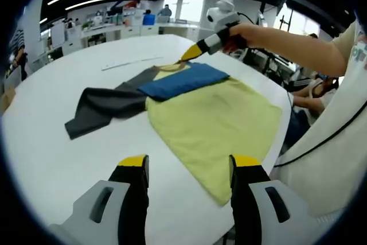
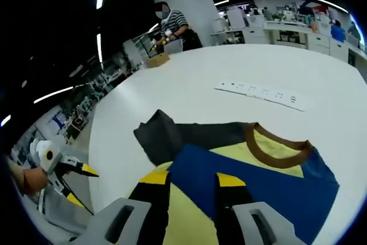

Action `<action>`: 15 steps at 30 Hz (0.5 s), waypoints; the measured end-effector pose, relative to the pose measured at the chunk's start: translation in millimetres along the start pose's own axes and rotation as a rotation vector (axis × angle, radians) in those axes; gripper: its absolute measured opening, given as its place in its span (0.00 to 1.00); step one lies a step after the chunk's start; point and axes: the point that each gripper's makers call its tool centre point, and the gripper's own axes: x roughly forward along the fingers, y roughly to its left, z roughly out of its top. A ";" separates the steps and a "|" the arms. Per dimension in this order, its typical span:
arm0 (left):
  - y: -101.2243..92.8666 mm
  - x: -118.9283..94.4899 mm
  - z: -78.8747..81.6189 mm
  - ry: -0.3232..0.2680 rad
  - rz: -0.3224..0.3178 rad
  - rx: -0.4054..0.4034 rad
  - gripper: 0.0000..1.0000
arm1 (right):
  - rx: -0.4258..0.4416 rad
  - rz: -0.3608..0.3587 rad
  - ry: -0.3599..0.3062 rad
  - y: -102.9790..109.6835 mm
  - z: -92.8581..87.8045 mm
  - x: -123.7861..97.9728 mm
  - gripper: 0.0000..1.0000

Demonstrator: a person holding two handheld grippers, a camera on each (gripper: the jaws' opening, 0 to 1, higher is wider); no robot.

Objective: Fold the garment on the visible template until the final outline fits inside the template.

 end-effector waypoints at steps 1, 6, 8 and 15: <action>1.0 -0.1 0.8 -0.002 0.003 0.000 0.53 | -0.002 -0.001 0.001 1.3 -1.4 -3.1 0.28; 8.0 -1.1 6.4 -0.012 0.021 -0.007 0.53 | -0.039 -0.003 -0.011 6.3 -3.4 -15.6 0.28; 11.1 -0.6 9.0 -0.019 0.026 -0.011 0.53 | -0.044 -0.005 -0.019 5.8 -3.4 -20.2 0.28; 18.4 2.5 17.0 -0.035 0.040 -0.011 0.53 | -0.055 -0.015 -0.048 3.1 -6.2 -35.4 0.31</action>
